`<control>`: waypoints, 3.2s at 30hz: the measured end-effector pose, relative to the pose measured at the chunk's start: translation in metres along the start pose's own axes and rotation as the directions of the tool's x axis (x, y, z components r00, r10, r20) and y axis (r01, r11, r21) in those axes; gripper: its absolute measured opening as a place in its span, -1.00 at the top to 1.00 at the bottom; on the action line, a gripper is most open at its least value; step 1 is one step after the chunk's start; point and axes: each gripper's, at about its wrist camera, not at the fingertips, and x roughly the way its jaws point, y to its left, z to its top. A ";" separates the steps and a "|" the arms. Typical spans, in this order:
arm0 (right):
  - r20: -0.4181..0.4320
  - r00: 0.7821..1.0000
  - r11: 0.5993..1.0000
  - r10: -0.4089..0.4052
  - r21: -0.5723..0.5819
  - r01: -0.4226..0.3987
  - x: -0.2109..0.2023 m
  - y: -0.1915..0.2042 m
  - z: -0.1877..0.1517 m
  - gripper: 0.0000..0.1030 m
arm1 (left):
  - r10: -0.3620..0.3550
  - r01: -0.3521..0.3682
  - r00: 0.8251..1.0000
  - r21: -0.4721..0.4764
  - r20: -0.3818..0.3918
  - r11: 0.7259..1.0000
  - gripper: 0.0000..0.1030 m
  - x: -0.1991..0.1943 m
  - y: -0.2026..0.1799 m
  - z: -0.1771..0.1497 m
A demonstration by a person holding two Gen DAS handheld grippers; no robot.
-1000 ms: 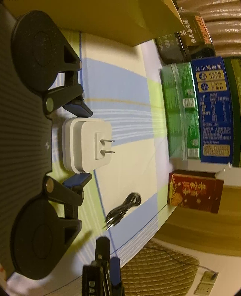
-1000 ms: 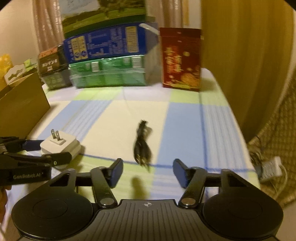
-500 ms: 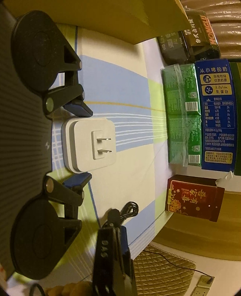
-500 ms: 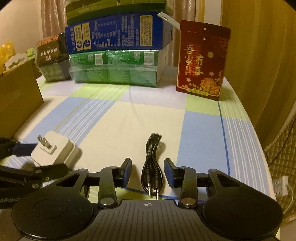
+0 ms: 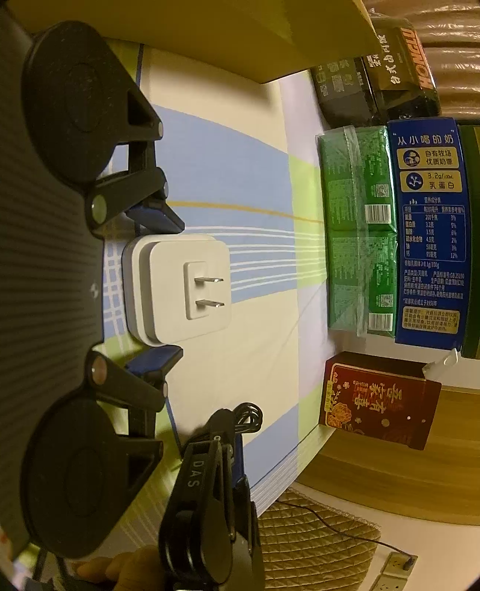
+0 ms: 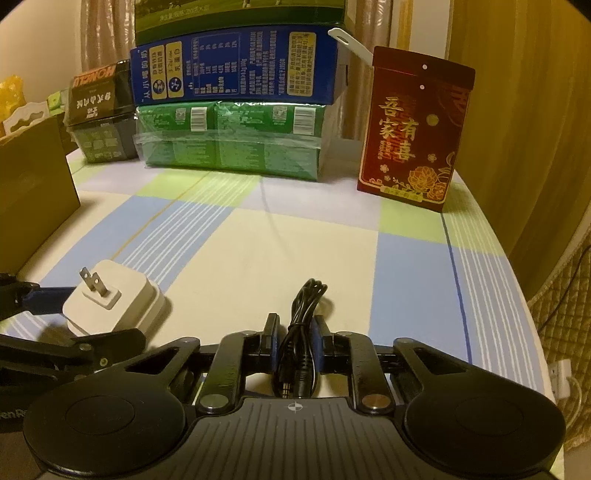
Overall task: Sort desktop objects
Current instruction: 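Grasp the white power adapter with left tool while right tool grasps the black cable, then lift the adapter with left tool while right tool lifts the cable, then carry the adapter with left tool while right tool carries the cable over the cardboard box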
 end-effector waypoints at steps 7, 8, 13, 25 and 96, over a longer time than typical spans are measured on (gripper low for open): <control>-0.005 1.000 1.000 0.008 0.020 -0.008 -0.006 0.005 -0.004 0.74 | 0.000 0.000 1.000 0.004 -0.002 1.000 -0.20 0.003 0.001 -0.001; -0.006 1.000 1.000 0.008 0.024 -0.008 -0.007 0.006 -0.005 0.75 | 0.001 -0.001 1.000 0.003 -0.001 1.000 -0.20 0.004 0.001 -0.001; -0.004 1.000 0.999 0.014 0.036 -0.014 -0.014 0.015 -0.010 0.75 | 0.002 -0.002 1.000 0.004 -0.001 1.000 -0.20 0.005 0.002 0.000; -0.013 1.000 0.999 0.019 0.032 -0.019 -0.021 0.020 -0.016 0.75 | 0.002 -0.002 1.000 0.025 0.003 1.000 -0.18 0.006 0.000 -0.001; 0.120 0.982 0.981 0.148 0.109 -0.162 -0.342 0.151 -0.038 0.76 | 0.083 -0.081 0.995 -0.041 0.061 0.996 -0.17 -0.335 0.017 -0.044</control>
